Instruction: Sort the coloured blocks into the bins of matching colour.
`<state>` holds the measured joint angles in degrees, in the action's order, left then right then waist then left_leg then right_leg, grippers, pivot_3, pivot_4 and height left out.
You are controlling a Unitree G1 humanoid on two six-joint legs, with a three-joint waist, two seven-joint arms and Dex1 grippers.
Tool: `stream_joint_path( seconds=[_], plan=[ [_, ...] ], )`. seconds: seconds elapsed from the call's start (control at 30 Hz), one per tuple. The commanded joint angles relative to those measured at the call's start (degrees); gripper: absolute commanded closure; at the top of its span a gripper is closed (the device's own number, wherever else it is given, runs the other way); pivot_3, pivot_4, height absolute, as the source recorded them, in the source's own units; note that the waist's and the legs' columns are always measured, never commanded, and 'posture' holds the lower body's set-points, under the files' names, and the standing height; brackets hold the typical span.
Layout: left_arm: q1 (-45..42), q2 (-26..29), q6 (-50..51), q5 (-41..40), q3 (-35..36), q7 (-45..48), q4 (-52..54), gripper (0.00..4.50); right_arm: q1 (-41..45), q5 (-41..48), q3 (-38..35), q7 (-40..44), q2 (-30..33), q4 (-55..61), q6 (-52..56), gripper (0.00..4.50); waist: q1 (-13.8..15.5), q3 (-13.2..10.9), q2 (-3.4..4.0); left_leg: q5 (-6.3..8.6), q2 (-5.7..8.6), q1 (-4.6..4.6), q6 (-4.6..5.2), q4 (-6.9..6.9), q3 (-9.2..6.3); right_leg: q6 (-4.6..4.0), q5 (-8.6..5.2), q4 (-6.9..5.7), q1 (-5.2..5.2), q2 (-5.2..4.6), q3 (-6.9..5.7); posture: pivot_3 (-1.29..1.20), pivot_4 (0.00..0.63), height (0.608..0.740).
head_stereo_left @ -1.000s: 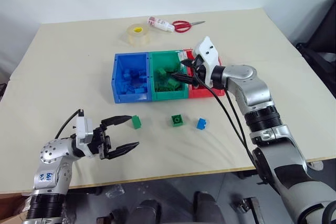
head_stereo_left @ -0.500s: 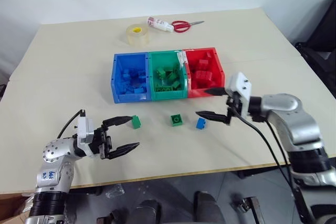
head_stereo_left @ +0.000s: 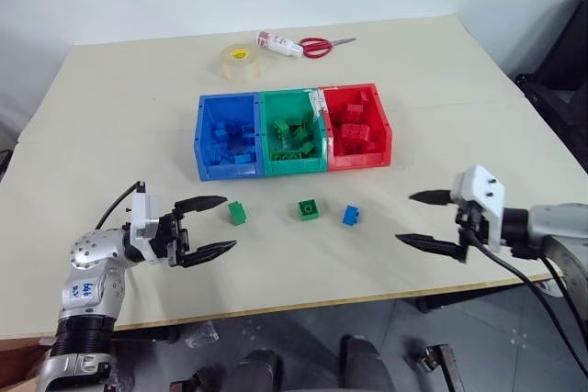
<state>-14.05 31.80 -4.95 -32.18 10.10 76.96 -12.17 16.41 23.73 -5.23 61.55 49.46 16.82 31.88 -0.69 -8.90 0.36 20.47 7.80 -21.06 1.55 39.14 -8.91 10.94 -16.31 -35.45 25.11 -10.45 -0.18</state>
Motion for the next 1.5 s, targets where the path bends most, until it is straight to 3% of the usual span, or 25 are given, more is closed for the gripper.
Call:
stream_joint_path(
  seconds=[0.03, 0.27, 0.5, 0.6, 0.83, 0.87, 1.03, 1.23, 1.33, 1.5],
  plan=[
    [0.0, -0.1, -0.8, 0.1, 0.3, 0.0, 0.9, 0.00, 4.8, -1.1, 5.6, -0.9, -3.0, -0.3, -0.1, 0.01, 0.3, 0.0, -0.01, 0.02, 0.00, -0.02, 0.01, 0.00, -0.01, 0.00, 0.00, 0.00, 0.01, 0.00, -0.01, 0.00, 0.150, 0.740],
    [3.3, -0.5, -1.2, -0.3, 1.4, -1.8, 4.1, 0.00, 18.2, -8.7, 19.7, -0.7, -13.3, -11.8, -4.1, 0.01, 0.2, 0.0, -0.05, 0.05, 0.01, -0.02, 0.04, 0.03, -0.02, -0.02, 0.01, -0.07, 0.06, 0.00, -0.03, 0.00, 0.150, 0.740],
    [8.4, -0.9, -1.2, -0.7, 2.6, -5.1, 9.0, 0.00, 25.7, -15.3, 25.8, 0.5, -20.2, -26.4, -10.9, 0.01, -0.1, 0.0, -0.06, 0.05, 0.03, -0.02, 0.04, 0.02, -0.08, -0.11, 0.06, -0.12, 0.09, 0.00, -0.04, 0.00, 0.150, 0.740],
    [10.4, -1.0, -1.2, -0.9, 2.9, -6.5, 11.1, 0.00, 27.1, -16.8, 26.3, 0.4, -21.8, -29.7, -11.9, 0.61, -0.2, 0.0, -0.06, 0.05, 0.04, -0.02, 0.04, 0.02, -0.13, -0.12, 0.07, -0.15, 0.09, 0.01, -0.07, 0.00, 0.150, 0.740],
    [12.2, -1.1, -0.8, -1.0, 3.2, -8.1, 13.3, 0.00, 27.5, -15.8, 24.4, 1.7, -22.0, -27.8, -11.6, 3.02, -0.9, 0.0, -0.06, 0.05, 0.03, -0.03, 0.03, 0.01, -0.14, -0.13, 0.07, -0.16, 0.10, 0.02, -0.09, 0.00, 0.150, 0.740],
    [12.3, -1.1, -0.7, -1.0, 3.2, -8.3, 13.4, 0.00, 27.8, -15.3, 23.8, 1.6, -22.1, -27.3, -11.4, 3.04, -0.9, 0.0, -0.06, 0.05, 0.02, -0.02, 0.03, 0.00, -0.14, -0.13, 0.07, -0.16, 0.11, 0.01, -0.09, 0.00, 0.150, 0.740],
    [12.1, -1.2, -0.7, -1.0, 2.9, -8.6, 13.5, 0.00, 33.2, -14.3, 19.3, -2.1, -24.8, -29.5, -12.0, 3.04, -1.2, 0.0, -0.05, 0.06, 0.01, -0.03, 0.02, -0.01, -0.11, -0.13, 0.07, -0.16, 0.16, 0.03, -0.08, 0.00, 0.150, 0.740],
    [11.3, -1.5, -0.7, -0.8, 2.2, -8.6, 13.1, 0.00, 42.8, -17.4, 16.1, -9.3, -29.2, -44.3, -18.7, 3.04, -1.2, 0.0, -0.05, 0.07, -0.01, -0.02, 0.00, -0.04, -0.10, -0.15, 0.08, -0.25, 0.23, 0.04, -0.08, 0.00, 0.150, 0.740],
    [10.4, -1.9, -0.8, -0.5, 1.5, -8.4, 12.6, 0.00, 46.8, -20.0, 16.0, -13.8, -31.1, -53.5, -23.0, 2.00, -1.2, 0.0, -0.05, 0.07, 0.01, -0.03, 0.01, -0.03, -0.11, -0.26, 0.15, -0.31, 0.25, 0.04, -0.11, 0.00, 0.150, 0.740],
    [9.1, -2.1, -1.0, -0.4, 0.7, -8.0, 11.7, 0.00, 46.7, -19.7, 15.3, -13.5, -31.9, -53.6, -25.2, 0.27, -1.8, 0.0, -0.05, 0.07, 0.01, -0.04, 0.01, -0.04, -0.13, -0.33, 0.19, -0.37, 0.33, 0.04, -0.14, 0.00, 0.150, 0.740]
  ],
)
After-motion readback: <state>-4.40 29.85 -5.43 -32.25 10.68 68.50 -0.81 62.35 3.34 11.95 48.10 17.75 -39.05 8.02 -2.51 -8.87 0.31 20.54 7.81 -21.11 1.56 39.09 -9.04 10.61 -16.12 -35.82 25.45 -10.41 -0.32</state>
